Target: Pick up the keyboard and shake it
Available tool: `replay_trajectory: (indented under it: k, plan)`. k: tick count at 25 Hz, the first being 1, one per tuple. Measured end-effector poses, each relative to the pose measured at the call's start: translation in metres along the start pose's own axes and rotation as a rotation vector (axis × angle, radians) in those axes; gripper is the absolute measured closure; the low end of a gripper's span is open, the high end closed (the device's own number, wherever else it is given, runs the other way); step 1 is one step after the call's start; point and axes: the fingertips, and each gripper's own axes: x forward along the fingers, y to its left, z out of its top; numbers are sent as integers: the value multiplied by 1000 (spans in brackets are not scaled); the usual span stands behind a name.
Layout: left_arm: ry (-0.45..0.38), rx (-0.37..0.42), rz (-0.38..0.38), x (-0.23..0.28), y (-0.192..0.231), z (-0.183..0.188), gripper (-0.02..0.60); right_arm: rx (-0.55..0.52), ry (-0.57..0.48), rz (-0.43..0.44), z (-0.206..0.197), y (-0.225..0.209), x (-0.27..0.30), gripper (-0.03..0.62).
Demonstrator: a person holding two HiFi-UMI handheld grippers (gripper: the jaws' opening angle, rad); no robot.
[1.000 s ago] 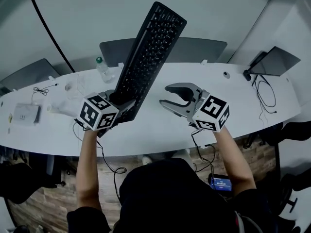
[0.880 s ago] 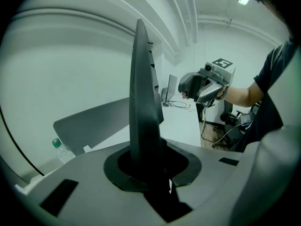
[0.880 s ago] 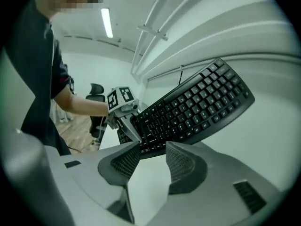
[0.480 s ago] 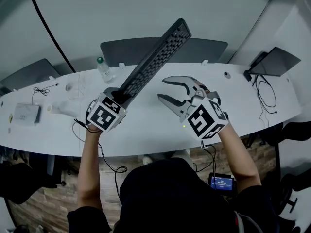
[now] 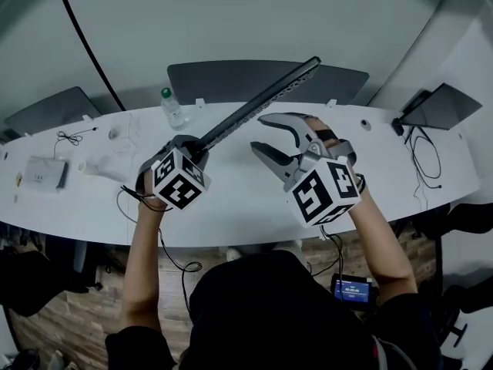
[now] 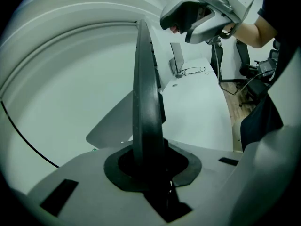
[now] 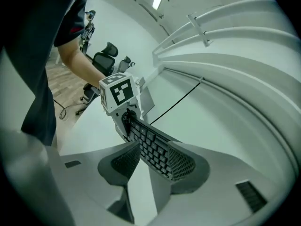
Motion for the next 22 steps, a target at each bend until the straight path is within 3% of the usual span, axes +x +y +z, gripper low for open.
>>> replay_trajectory:
  k: [15, 22]
  plan:
    - [70, 181, 106, 6, 6, 1, 483, -374, 164, -3, -10, 6, 34, 365]
    - [103, 297, 185, 2, 11, 3, 483, -428, 261, 49, -27, 21, 50, 366]
